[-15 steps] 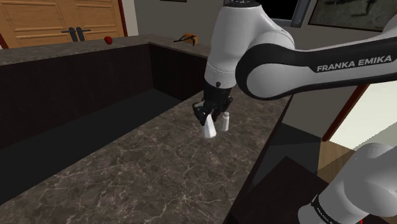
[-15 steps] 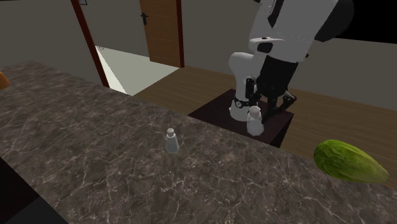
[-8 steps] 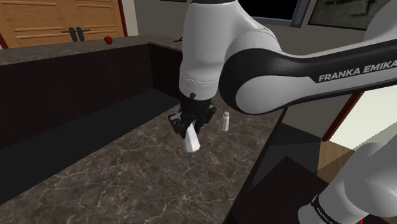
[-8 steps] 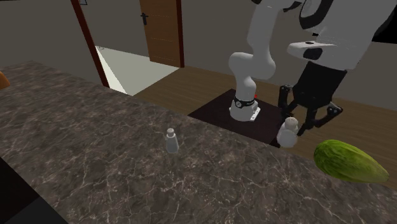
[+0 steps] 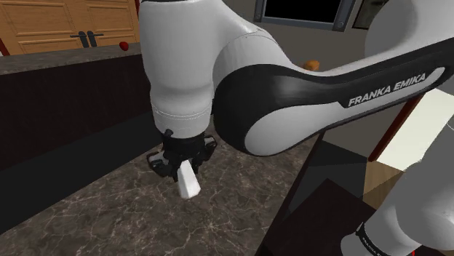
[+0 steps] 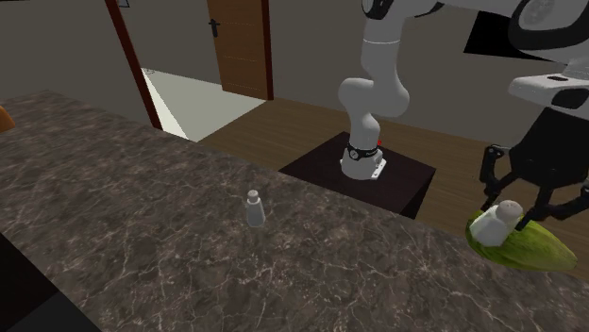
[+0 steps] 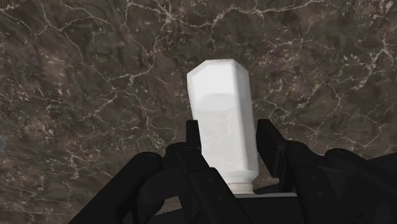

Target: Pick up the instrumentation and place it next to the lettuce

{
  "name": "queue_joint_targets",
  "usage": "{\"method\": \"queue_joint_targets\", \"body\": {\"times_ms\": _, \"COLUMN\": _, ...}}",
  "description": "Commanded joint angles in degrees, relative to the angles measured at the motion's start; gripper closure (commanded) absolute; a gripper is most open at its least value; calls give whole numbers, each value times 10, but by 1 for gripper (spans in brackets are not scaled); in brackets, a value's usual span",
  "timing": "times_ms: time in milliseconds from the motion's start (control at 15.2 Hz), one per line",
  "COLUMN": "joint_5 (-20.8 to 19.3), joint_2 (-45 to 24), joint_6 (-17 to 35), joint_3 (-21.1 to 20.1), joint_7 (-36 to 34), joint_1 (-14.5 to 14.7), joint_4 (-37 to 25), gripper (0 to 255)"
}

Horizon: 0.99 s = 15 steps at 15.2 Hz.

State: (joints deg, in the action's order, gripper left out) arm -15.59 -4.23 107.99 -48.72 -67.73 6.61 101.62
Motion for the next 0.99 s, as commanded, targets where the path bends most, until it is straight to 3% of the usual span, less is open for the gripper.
{"method": "queue_joint_targets", "body": {"times_ms": 0, "joint_5": -46, "joint_2": -55, "joint_6": -23, "joint_3": -12, "joint_7": -44, "joint_1": 28, "joint_4": -49, "gripper": 255}}
{"method": "queue_joint_targets", "body": {"times_ms": 264, "joint_5": -128, "joint_2": -165, "joint_6": -84, "joint_3": -8, "joint_7": -113, "joint_1": 120, "joint_4": -166, "gripper": 255}}
{"method": "queue_joint_targets", "body": {"times_ms": 924, "joint_5": -138, "joint_2": -171, "joint_6": -14, "joint_3": 1, "joint_7": -134, "joint_1": 113, "joint_4": -97, "gripper": 255}}
